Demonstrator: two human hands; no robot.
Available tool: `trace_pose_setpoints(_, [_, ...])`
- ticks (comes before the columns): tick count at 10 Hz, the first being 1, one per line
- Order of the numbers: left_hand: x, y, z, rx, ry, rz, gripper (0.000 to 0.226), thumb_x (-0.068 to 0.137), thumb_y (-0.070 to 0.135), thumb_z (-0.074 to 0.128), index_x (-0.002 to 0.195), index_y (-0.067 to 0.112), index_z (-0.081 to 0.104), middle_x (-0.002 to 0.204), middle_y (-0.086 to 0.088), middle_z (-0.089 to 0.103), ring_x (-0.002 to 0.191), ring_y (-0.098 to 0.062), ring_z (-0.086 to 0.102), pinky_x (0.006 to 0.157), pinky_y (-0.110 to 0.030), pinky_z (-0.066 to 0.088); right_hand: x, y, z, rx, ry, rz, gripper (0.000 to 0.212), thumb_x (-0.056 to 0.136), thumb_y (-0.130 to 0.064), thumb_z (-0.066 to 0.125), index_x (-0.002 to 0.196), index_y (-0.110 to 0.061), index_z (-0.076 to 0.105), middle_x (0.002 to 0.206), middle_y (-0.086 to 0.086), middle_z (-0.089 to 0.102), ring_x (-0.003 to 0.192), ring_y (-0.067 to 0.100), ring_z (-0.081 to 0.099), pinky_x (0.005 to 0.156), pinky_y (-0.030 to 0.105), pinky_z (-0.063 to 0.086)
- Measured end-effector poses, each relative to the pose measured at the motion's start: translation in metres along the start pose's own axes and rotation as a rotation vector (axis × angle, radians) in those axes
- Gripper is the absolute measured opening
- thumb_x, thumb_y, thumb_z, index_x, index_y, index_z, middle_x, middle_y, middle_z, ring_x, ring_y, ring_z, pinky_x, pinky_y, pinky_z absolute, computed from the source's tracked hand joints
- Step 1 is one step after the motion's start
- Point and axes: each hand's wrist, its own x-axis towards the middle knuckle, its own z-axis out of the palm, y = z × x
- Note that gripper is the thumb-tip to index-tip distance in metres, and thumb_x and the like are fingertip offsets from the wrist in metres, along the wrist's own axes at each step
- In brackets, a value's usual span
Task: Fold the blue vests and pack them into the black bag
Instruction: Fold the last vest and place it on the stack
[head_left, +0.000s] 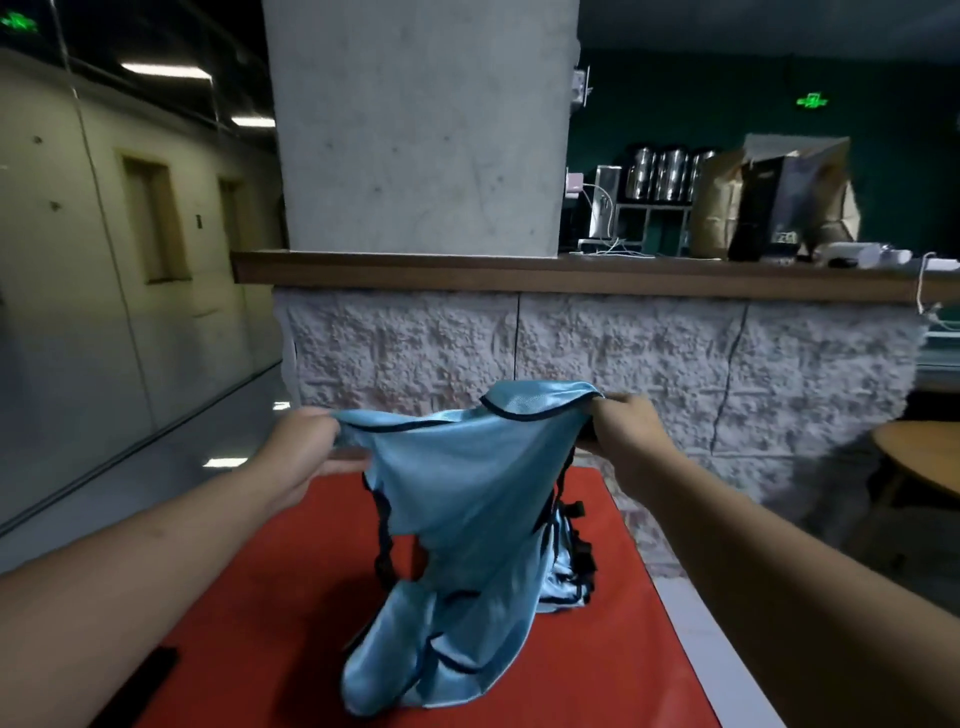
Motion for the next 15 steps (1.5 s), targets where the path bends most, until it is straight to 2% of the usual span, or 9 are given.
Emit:
trace_pose_setpoints(4, [0.013, 0.066, -0.033, 0.281, 0.3, 0.224, 0.03, 0.07, 0.017, 0.049, 0.085, 0.001, 0.071, 0.072, -0.009, 0.063, 0.068, -0.021, 0.059, 0.065, -0.034, 0.041, -0.012, -0.032, -0.013, 0.039, -0.038, 0.0, 0.023, 0.087, 0.002, 0.045, 0.096, 0.011, 0.064, 0.092, 0.02, 0.065, 0.083, 0.032, 0.067, 0.086, 0.051, 0.061])
trace_pose_setpoints(7, [0.052, -0.051, -0.071, 0.419, 0.264, 0.052, 0.02, 0.062, 0.02, 0.052, 0.067, 0.014, 0.07, 0.07, -0.007, 0.062, 0.07, -0.019, 0.059, 0.064, -0.034, 0.041, 0.018, 0.069, 0.057, -0.05, -0.136, 0.03, 0.025, 0.086, -0.001, 0.047, 0.089, 0.006, 0.071, 0.096, 0.027, 0.073, 0.084, 0.032, 0.071, 0.082, 0.053, 0.061])
trace_pose_setpoints(8, [0.03, -0.11, -0.064, 0.496, 0.116, -0.048, 0.021, 0.087, 0.018, 0.056, 0.093, 0.009, 0.074, 0.092, -0.011, 0.07, 0.089, -0.027, 0.069, 0.074, -0.035, 0.057, 0.004, 0.137, 0.043, -0.278, -0.103, 0.01, 0.01, 0.065, -0.015, 0.057, 0.064, -0.006, 0.061, 0.065, 0.007, 0.06, 0.065, 0.018, 0.053, 0.055, 0.032, 0.039])
trace_pose_setpoints(9, [0.005, -0.179, -0.06, 0.535, -0.124, -0.208, 0.009, 0.091, 0.011, 0.065, 0.086, 0.016, 0.072, 0.087, -0.006, 0.072, 0.081, -0.022, 0.07, 0.073, -0.034, 0.061, -0.012, 0.2, 0.025, -0.623, -0.318, 0.014, 0.008, 0.055, -0.017, 0.058, 0.053, -0.012, 0.052, 0.054, -0.003, 0.047, 0.056, 0.011, 0.043, 0.049, 0.045, 0.041])
trace_pose_setpoints(10, [-0.013, -0.226, -0.059, 0.864, -0.484, -0.318, 0.013, 0.083, 0.014, 0.064, 0.073, 0.017, 0.07, 0.067, 0.007, 0.063, 0.061, -0.008, 0.057, 0.055, -0.016, 0.047, -0.016, 0.252, -0.005, -1.008, -0.694, 0.075, 0.015, 0.079, -0.004, 0.067, 0.071, -0.016, 0.071, 0.058, -0.019, 0.062, 0.061, -0.008, 0.056, 0.066, 0.012, 0.048])
trace_pose_setpoints(11, [-0.014, -0.23, -0.061, 0.92, -0.787, -0.549, 0.03, 0.072, 0.02, 0.065, 0.099, 0.026, 0.076, 0.079, 0.0, 0.067, 0.068, -0.014, 0.058, 0.057, -0.022, 0.045, 0.001, 0.263, 0.005, -1.181, -0.714, 0.012, 0.026, 0.075, -0.016, 0.053, 0.084, -0.009, 0.076, 0.085, -0.005, 0.076, 0.09, 0.006, 0.069, 0.075, 0.017, 0.046])
trace_pose_setpoints(12, [0.008, -0.238, -0.05, 0.897, -0.492, -0.433, 0.029, 0.068, 0.027, 0.073, 0.095, 0.017, 0.075, 0.07, 0.003, 0.069, 0.069, -0.021, 0.068, 0.053, -0.019, 0.042, 0.008, 0.263, 0.031, -1.131, -0.291, -0.151, 0.028, 0.075, -0.013, 0.06, 0.093, -0.023, 0.08, 0.094, -0.001, 0.078, 0.091, 0.019, 0.073, 0.077, 0.026, 0.053])
trace_pose_setpoints(14, [0.003, -0.294, -0.002, 0.903, -0.129, -0.113, 0.043, 0.086, 0.02, 0.074, 0.126, 0.028, 0.061, 0.098, 0.0, 0.066, 0.09, -0.025, 0.066, 0.081, -0.03, 0.051, -0.027, 0.304, 0.089, -1.081, -0.702, -0.163, 0.051, 0.094, -0.026, 0.057, 0.144, -0.036, 0.051, 0.14, -0.009, 0.059, 0.121, 0.015, 0.06, 0.096, 0.019, 0.045])
trace_pose_setpoints(15, [-0.014, -0.298, 0.006, 1.023, -0.236, -0.173, 0.019, 0.085, 0.014, 0.067, 0.087, 0.032, 0.067, 0.09, 0.005, 0.067, 0.076, -0.014, 0.062, 0.058, -0.012, 0.041, -0.034, 0.318, 0.083, -1.246, -0.687, -0.037, 0.05, 0.088, -0.032, 0.052, 0.139, -0.034, 0.053, 0.132, 0.0, 0.062, 0.117, 0.024, 0.062, 0.094, 0.033, 0.051])
